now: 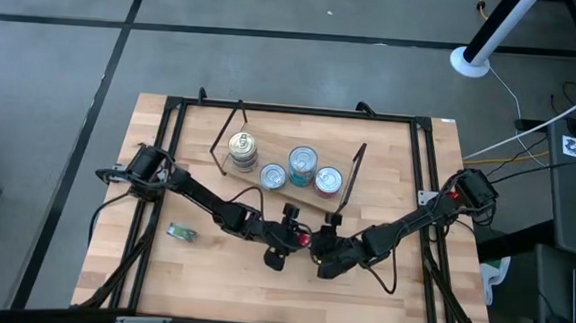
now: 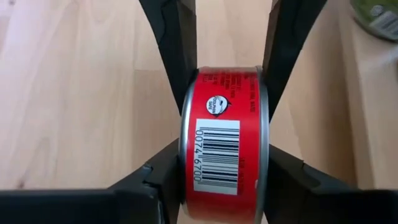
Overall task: Stack canned seafood by type on shelf
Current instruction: Stack the red tuna can on the red tuna can on the shelf
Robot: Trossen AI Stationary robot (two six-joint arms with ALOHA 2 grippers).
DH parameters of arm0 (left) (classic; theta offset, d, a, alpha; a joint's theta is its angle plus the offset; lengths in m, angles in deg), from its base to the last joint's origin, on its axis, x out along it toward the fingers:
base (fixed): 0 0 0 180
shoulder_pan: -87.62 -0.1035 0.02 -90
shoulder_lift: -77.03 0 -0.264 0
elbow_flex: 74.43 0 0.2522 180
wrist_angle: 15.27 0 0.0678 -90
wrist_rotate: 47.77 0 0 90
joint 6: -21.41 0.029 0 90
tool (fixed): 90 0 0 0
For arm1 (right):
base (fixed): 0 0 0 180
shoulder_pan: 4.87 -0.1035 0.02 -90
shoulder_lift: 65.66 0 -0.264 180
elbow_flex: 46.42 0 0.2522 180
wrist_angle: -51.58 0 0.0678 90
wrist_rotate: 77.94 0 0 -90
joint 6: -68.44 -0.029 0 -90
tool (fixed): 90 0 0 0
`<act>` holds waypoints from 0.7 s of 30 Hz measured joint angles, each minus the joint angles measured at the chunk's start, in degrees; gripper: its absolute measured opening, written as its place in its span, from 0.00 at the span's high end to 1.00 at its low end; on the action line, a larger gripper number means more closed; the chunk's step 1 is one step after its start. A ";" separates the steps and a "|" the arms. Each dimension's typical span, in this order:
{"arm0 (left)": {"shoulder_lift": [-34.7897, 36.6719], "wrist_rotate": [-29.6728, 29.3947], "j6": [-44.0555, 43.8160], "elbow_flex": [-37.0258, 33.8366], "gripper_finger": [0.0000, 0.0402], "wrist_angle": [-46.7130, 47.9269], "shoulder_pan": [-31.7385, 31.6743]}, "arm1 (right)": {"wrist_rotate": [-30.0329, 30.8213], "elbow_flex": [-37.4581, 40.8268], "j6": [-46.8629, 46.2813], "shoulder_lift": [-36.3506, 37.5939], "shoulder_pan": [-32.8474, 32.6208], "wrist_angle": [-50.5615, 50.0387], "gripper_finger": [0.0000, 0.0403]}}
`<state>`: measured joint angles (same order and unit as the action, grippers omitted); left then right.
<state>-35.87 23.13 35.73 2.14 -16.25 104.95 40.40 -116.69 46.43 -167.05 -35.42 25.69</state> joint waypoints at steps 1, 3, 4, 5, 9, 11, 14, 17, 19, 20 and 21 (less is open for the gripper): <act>0.00 -0.02 0.18 0.00 0.65 0.00 0.19 | -0.58 0.00 -0.01 0.01 -0.01 0.09 0.56; 0.00 -0.05 0.99 0.00 0.64 0.00 0.64 | -1.46 -0.02 0.00 0.01 -0.01 0.14 0.54; -0.02 -0.10 1.25 0.00 0.63 0.00 0.84 | -1.86 -0.02 -0.01 0.01 -0.01 0.11 0.54; -0.02 -0.20 1.52 0.00 0.63 0.00 1.04 | -2.34 -0.02 -0.01 0.01 -0.01 0.07 0.53; -0.04 -0.47 2.23 0.00 0.64 0.02 1.58 | -3.77 -0.02 -0.23 -0.01 0.27 0.03 0.49; -0.04 -0.51 2.23 0.00 0.64 0.15 1.82 | -4.77 -0.02 -0.21 -0.01 0.67 0.04 0.46; 0.13 -0.60 2.19 0.00 0.63 0.81 2.17 | -6.75 -0.02 -0.32 -0.01 0.73 -0.31 0.42; 0.87 -1.40 2.33 -0.01 0.63 2.08 2.86 | -8.65 -1.31 -0.28 0.61 1.07 -5.80 0.40; 1.80 -1.86 2.63 -0.08 0.63 2.99 3.28 | -10.07 -3.64 -0.29 1.31 1.72 -11.99 0.40; 2.14 -2.35 2.67 -0.07 0.63 3.02 3.45 | -10.99 -5.08 -0.38 1.71 1.76 -15.24 0.40; 2.82 -2.75 2.69 -0.07 0.64 3.04 3.58 | -11.88 -6.56 -0.72 1.90 1.76 -18.80 0.40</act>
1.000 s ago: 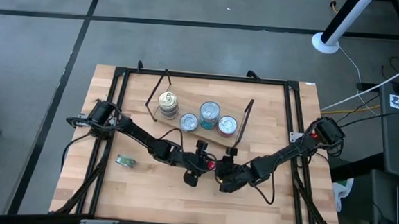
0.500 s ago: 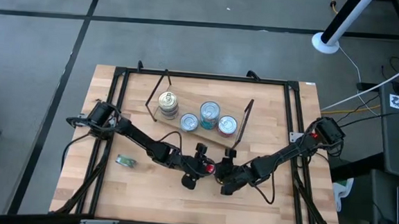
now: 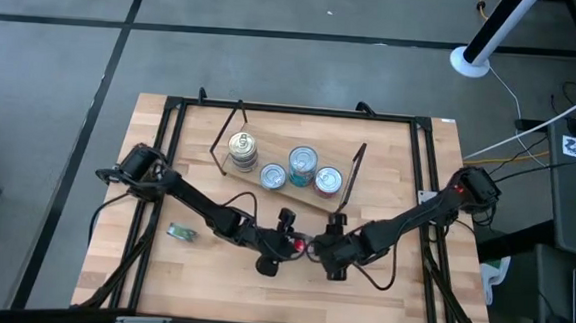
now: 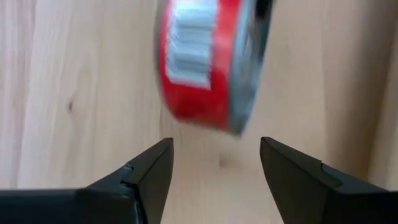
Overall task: Stack canned seafood by type on shelf
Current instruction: Stack the red tuna can on the red tuna can on the shelf
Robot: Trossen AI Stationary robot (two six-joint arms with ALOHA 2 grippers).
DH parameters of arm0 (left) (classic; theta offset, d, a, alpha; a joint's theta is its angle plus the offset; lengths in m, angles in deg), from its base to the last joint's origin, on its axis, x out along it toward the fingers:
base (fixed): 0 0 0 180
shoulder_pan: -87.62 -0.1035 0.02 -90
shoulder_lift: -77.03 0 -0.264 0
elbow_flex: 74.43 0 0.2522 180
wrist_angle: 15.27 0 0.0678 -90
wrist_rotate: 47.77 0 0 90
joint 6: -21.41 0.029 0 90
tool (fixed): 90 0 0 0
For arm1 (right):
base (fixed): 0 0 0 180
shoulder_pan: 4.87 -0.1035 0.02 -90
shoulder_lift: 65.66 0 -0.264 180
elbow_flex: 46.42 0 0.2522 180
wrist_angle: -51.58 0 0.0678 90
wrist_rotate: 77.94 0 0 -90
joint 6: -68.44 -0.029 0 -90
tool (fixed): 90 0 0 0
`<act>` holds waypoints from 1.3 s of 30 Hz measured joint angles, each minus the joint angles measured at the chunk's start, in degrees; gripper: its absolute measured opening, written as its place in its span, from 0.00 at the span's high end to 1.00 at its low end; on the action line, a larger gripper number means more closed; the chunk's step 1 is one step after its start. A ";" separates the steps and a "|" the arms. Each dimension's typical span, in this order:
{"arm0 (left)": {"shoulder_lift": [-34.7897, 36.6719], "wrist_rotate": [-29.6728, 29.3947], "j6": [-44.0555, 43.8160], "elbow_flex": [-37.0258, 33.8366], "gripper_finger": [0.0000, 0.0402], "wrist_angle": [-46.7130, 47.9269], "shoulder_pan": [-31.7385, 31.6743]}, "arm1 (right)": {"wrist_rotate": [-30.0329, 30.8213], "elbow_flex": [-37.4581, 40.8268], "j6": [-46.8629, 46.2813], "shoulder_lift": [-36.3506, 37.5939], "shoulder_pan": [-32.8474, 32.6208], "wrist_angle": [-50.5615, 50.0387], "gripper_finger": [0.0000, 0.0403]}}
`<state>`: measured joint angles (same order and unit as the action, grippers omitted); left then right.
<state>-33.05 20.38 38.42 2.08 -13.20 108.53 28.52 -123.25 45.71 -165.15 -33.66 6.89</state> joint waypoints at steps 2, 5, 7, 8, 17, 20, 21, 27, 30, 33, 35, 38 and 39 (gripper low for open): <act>1.10 -0.87 0.45 0.00 0.64 0.17 0.25 | -0.83 -3.32 -0.83 0.02 -0.02 -5.85 0.41; 2.47 -2.60 3.43 0.00 0.63 0.03 0.43 | -0.88 -8.09 -1.22 0.03 -0.65 -13.85 0.41; 3.26 -3.66 6.10 0.00 0.63 -0.97 0.47 | -0.52 -10.63 -1.22 0.03 -0.93 -18.35 0.41; 3.81 -4.17 7.57 0.00 0.63 -1.66 0.47 | -0.54 -11.97 -1.22 0.01 -1.21 -20.92 0.41; 4.57 -11.89 25.58 1.30 0.62 -5.73 -0.68 | 2.02 -22.51 -1.05 0.02 -3.95 -35.72 0.41; 4.57 -15.31 30.49 2.73 0.63 -5.71 -1.39 | 3.48 -24.91 -1.06 0.01 -4.83 -38.85 0.41; 4.58 -16.33 32.04 3.21 0.63 -5.72 -1.69 | 3.77 -25.64 -1.05 0.02 -5.11 -39.79 0.41; 4.61 -17.68 37.83 4.50 0.62 -5.82 -5.13 | 4.97 -29.53 -1.04 0.02 -5.84 -45.62 0.41; 4.61 -17.69 37.59 4.52 0.62 -5.89 -7.41 | 5.06 -31.44 -1.13 0.01 -5.84 -49.72 0.41; 3.95 -17.78 37.63 4.58 0.63 -8.46 -9.46 | 7.09 -32.67 -1.13 0.03 -5.84 -52.78 0.41; 3.30 -17.44 38.40 4.61 0.63 -9.70 -10.43 | 8.95 -32.98 -1.14 0.02 -5.84 -53.88 0.41; 2.08 -15.94 38.90 4.61 0.62 -10.50 -11.33 | 10.17 -33.00 -1.16 0.01 -5.84 -54.82 0.41; 1.67 -15.86 38.91 4.61 0.62 -10.45 -11.53 | 10.16 -33.00 -1.17 0.02 -5.80 -54.97 0.41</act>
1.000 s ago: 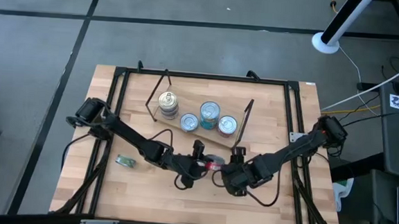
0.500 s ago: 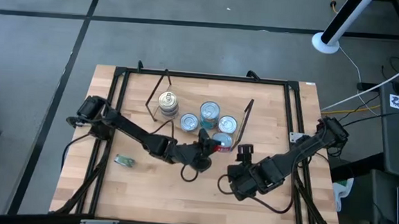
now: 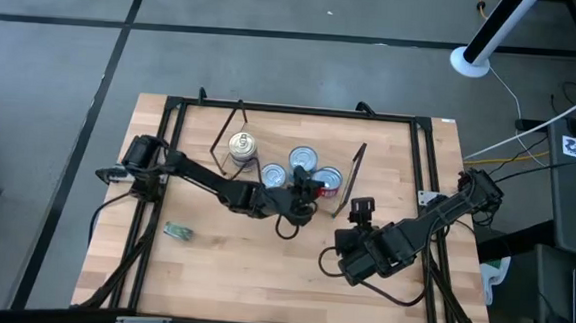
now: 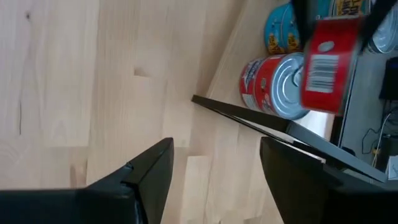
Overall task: Stack canned seafood by type on shelf
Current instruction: Stack the red tuna can on the red tuna can on the shelf
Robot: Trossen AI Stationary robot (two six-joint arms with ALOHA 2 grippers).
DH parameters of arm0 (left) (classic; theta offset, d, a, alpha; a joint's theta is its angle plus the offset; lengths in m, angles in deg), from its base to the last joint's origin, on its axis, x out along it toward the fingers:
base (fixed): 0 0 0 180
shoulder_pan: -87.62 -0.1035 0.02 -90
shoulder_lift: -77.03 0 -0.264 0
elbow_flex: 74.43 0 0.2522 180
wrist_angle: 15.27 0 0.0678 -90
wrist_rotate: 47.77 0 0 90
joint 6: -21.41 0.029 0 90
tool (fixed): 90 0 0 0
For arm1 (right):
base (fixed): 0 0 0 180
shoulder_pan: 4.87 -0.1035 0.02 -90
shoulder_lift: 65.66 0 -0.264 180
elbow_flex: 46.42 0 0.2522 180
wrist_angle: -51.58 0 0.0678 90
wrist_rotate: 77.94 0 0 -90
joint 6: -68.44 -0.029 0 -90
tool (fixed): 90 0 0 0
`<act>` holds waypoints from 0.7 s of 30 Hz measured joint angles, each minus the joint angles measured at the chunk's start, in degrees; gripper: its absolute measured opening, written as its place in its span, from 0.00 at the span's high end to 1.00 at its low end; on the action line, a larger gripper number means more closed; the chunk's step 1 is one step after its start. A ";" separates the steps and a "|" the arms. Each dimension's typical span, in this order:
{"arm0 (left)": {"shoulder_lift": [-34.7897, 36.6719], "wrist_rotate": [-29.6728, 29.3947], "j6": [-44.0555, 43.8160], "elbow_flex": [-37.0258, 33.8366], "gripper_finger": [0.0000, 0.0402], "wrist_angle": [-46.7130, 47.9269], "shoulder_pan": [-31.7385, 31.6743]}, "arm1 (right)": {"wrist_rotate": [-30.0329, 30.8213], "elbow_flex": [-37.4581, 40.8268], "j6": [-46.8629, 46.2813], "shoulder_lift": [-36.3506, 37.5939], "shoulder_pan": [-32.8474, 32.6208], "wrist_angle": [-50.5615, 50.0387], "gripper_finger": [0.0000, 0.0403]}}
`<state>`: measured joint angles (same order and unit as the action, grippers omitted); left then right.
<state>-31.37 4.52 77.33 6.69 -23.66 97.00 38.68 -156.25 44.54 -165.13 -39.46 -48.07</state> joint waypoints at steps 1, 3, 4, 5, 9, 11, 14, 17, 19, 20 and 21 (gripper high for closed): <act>-0.44 0.14 0.03 0.00 0.62 0.02 -0.11 | -0.01 0.00 0.00 0.01 0.07 0.14 0.41; -0.97 0.23 0.07 0.00 0.62 0.08 -0.23 | -0.01 0.00 0.00 -0.01 0.12 0.20 0.41; -1.22 0.25 0.11 0.00 0.62 -0.01 -0.31 | -0.01 0.00 0.00 0.00 0.12 0.22 0.41; -1.57 0.22 0.13 0.00 0.62 -0.71 -0.41 | 0.06 0.00 0.00 0.01 0.12 0.20 0.41; -2.45 1.14 0.13 0.00 0.62 -1.51 -1.32 | 0.82 0.00 -0.02 0.00 0.12 0.31 0.41; -2.99 1.27 0.13 0.00 0.62 -1.23 -1.92 | 0.84 0.00 -0.02 0.01 0.12 0.40 0.41; -4.10 1.34 1.94 0.05 0.62 -1.84 -2.70 | 0.84 0.00 -0.02 0.00 0.12 0.40 0.41; -5.00 1.33 4.94 0.11 0.62 -2.84 -3.12 | 0.85 0.00 -0.02 -0.01 0.12 0.50 0.41; -5.53 1.33 5.89 0.11 0.62 -3.94 -3.19 | 0.84 0.00 -0.02 -0.01 0.12 0.47 0.41; -5.63 1.33 6.27 0.11 0.62 -4.33 -3.21 | 0.84 0.00 -0.02 0.00 0.12 0.55 0.41; -5.63 1.62 6.46 0.11 0.62 -4.37 -3.21 | 0.84 0.00 -0.02 0.01 0.12 0.59 0.41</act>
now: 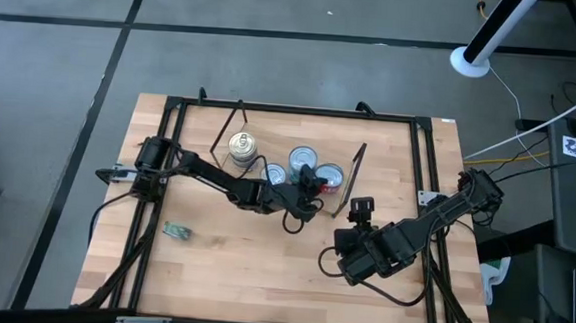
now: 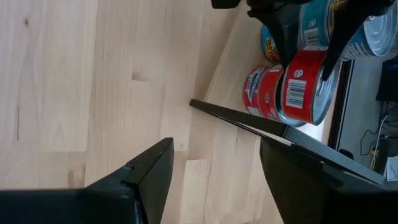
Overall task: Stack canned seafood by type on shelf
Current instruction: Stack the red tuna can on the red tuna can on the shelf
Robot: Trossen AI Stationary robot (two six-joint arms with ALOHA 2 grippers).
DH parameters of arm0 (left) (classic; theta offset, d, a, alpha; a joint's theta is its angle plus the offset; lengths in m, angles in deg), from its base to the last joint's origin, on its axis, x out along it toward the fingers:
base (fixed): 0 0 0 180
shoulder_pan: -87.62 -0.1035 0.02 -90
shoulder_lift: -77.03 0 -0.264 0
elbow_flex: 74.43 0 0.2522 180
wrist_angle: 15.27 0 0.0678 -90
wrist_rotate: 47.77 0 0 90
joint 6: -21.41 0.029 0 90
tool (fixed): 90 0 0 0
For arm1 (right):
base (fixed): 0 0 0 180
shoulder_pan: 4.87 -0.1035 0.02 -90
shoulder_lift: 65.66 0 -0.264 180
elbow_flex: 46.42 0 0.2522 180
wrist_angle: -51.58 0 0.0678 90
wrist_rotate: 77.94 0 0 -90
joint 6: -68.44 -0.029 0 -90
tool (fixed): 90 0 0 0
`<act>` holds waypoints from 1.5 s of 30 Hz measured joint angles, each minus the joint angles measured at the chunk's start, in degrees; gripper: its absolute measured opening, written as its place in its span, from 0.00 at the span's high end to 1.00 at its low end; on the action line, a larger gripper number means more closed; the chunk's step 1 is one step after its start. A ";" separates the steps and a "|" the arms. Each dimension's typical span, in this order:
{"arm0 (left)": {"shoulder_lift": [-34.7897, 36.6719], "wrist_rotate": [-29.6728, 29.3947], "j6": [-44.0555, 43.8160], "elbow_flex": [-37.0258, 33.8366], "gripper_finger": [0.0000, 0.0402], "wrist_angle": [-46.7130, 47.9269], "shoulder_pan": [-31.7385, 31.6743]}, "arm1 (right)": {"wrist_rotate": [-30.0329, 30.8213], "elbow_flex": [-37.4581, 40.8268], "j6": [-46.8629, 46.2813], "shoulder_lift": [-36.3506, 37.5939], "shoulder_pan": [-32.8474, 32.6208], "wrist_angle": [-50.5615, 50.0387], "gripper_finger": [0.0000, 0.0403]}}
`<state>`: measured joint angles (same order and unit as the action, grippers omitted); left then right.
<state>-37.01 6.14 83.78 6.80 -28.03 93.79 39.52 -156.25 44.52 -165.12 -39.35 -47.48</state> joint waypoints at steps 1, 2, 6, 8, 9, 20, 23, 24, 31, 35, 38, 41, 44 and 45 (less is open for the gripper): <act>0.00 0.92 0.23 0.00 0.62 0.01 0.00 | 0.00 0.00 0.00 -0.02 0.00 0.00 0.41; 0.00 1.96 0.47 0.00 0.62 -0.02 -0.01 | 0.00 0.00 -0.02 -0.02 0.00 0.00 0.41; 0.00 3.29 1.60 -0.02 0.62 0.40 0.00 | 0.00 0.00 -0.02 -0.02 0.00 0.17 0.41; -0.02 3.47 2.66 -0.07 0.62 0.50 0.00 | 0.00 0.00 -0.02 0.01 0.00 0.19 0.41; -0.02 3.47 3.17 -0.09 0.62 0.40 0.00 | 0.00 0.00 -0.02 -0.02 0.00 0.19 0.41; -0.10 3.69 5.48 -0.20 0.62 -0.83 -0.61 | 0.00 0.00 -0.02 -0.02 0.00 0.37 0.41; -0.15 3.67 5.50 -0.22 0.62 -3.94 -0.68 | 0.00 0.00 -0.02 -0.02 0.00 0.39 0.41; -0.15 3.63 5.50 -0.22 0.61 -5.14 -0.73 | 0.00 0.00 -0.02 0.00 0.00 0.39 0.41; -0.13 3.62 4.43 -0.22 0.61 -6.18 -1.89 | 0.00 0.02 0.07 -0.02 0.00 1.46 0.41; -0.13 3.86 2.56 -0.22 0.61 -4.33 -2.62 | 0.00 0.02 0.13 -0.02 0.00 1.43 0.41; -0.13 4.17 2.03 -0.22 0.61 -2.19 -2.93 | 0.00 0.02 0.15 -0.01 0.00 1.42 0.41; -0.11 4.74 2.02 -0.22 0.61 -0.95 -2.95 | 0.00 0.02 0.15 -0.02 0.00 1.42 0.41; -0.02 7.20 2.04 -0.20 0.61 -0.76 -2.94 | 0.00 0.02 0.17 -0.02 0.00 1.40 0.41; -0.02 8.09 2.02 -0.19 0.61 -0.76 -2.93 | 0.00 0.02 0.17 -0.01 0.00 1.38 0.41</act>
<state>-37.03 14.23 85.81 6.61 -28.79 90.86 39.52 -156.23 44.69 -165.13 -39.35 -46.10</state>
